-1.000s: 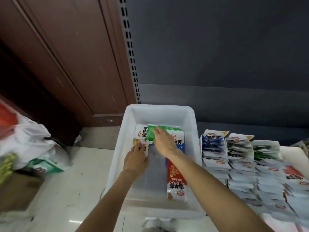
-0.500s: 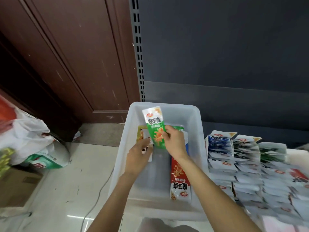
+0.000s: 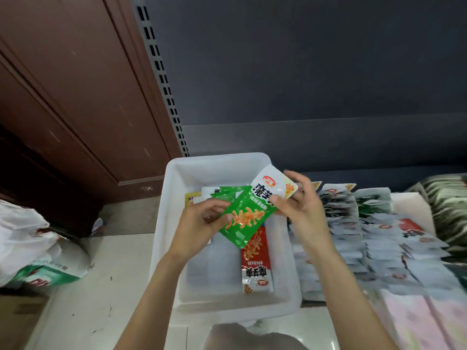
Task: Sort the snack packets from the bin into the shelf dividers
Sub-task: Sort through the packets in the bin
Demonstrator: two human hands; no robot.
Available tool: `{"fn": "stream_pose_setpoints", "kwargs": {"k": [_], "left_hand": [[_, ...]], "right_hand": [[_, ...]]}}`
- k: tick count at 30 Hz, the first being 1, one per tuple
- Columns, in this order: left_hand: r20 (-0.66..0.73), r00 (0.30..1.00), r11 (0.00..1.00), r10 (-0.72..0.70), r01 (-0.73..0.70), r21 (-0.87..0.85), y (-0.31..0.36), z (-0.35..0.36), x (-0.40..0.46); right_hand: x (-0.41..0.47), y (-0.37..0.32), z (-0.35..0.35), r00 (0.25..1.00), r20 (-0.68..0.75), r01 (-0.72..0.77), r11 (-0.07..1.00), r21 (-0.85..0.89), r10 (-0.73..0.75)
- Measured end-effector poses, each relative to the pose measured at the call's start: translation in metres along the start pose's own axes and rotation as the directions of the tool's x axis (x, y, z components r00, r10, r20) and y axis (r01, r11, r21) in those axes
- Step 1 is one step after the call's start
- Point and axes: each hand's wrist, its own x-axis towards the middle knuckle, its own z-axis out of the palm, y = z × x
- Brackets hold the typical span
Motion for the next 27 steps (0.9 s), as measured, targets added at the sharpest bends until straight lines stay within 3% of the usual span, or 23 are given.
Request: {"fn": "stream_pose_setpoints", "kwargs": {"k": [3,6,9,11,13,17,19,24,27], "left_hand": [[0.043,0.989,0.978,0.143,-0.147,0.144,0.029,0.018,0.005],[0.015,0.953,0.941,0.303,-0.302,0.154,0.061,0.04,0.02],[-0.059,0.901,0.898,0.429,-0.419,0.133,0.084,0.072,0.038],[0.032,0.851,0.831,0.525,-0.52,0.198,0.089,0.103,0.046],[0.238,0.779,0.72,0.58,-0.627,0.298,0.088,0.141,0.052],[0.596,0.705,0.483,0.383,-0.703,0.522,0.085,0.214,0.057],[0.63,0.698,0.38,0.341,-0.715,0.587,0.087,0.239,0.059],[0.604,0.709,0.313,0.364,-0.704,0.638,0.092,0.26,0.061],[0.615,0.695,0.301,0.373,-0.717,0.628,0.086,0.259,0.054]], "right_hand": [[-0.014,-0.023,-0.038,0.996,0.05,0.085,0.946,-0.314,-0.072],[-0.03,-0.036,-0.068,0.977,-0.109,0.149,0.951,-0.27,-0.184],[-0.039,-0.045,-0.104,0.864,-0.391,0.261,0.947,-0.19,-0.317],[-0.039,-0.048,-0.135,0.781,-0.514,0.275,0.934,-0.229,-0.356],[-0.037,-0.051,-0.162,0.734,-0.558,0.255,0.918,-0.303,-0.387],[-0.029,-0.062,-0.193,0.685,-0.522,0.226,0.829,-0.511,-0.509],[-0.022,-0.063,-0.203,0.686,-0.497,0.208,0.799,-0.565,-0.531],[-0.005,-0.054,-0.233,0.741,-0.375,0.189,0.709,-0.679,-0.557],[0.007,-0.053,-0.239,0.77,-0.193,0.242,0.558,-0.794,-0.609]]}}
